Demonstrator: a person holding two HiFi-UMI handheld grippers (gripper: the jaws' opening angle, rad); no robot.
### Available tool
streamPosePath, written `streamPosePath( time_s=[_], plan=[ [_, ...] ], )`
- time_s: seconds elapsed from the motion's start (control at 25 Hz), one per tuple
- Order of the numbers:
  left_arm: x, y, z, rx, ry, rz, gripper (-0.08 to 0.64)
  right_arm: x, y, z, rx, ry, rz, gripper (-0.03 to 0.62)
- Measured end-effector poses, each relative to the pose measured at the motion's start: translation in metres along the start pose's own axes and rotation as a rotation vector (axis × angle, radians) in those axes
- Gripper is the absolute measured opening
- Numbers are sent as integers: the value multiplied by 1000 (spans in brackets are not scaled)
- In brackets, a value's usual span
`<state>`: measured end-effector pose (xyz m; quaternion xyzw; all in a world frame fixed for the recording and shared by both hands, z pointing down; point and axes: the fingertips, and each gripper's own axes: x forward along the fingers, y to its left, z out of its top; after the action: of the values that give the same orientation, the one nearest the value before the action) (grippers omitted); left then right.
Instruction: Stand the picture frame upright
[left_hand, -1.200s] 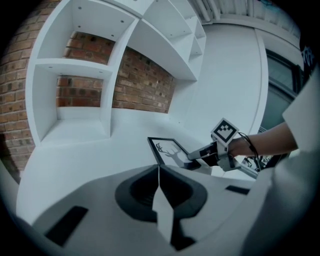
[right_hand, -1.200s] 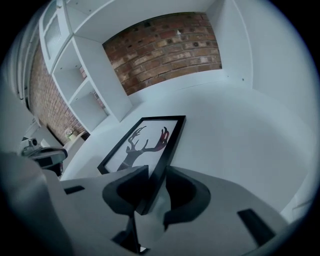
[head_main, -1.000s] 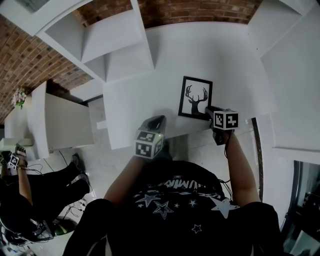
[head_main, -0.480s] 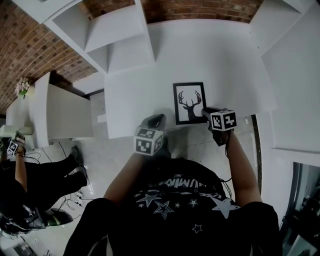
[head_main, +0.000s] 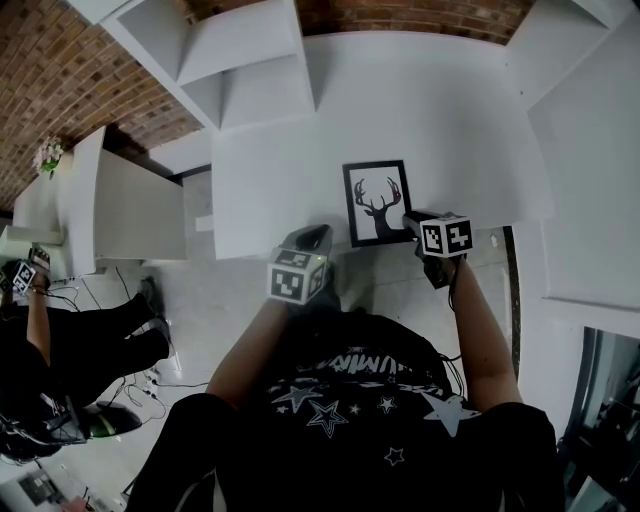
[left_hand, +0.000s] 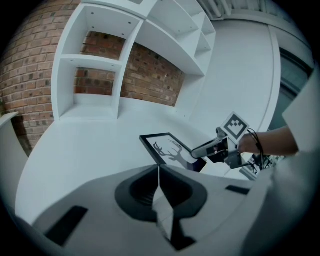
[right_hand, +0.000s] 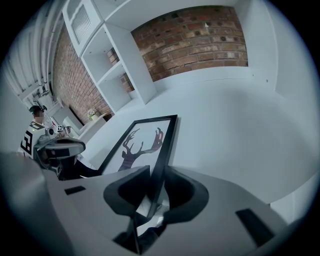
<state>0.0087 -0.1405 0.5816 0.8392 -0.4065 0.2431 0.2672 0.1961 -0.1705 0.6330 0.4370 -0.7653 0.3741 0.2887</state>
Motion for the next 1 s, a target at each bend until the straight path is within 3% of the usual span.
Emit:
streamPosePath(
  time_s=[0.44,0.76,0.88,1.0],
  plan=[
    [-2,-18,-23,-32,71,-75,20,-9,9,-16,49,-14,-18,90],
    [2,-30,-47,-128,188,-126,23,-16,14,-26,90,-41,-39,87],
    [4,-38,-53,-166,212,-175,127,-18,15,-30,91,-44,-40,87],
    [8,-42,-56,-189,230,-195,130,-20,17,-33,95,-47,-37,87]
  ],
)
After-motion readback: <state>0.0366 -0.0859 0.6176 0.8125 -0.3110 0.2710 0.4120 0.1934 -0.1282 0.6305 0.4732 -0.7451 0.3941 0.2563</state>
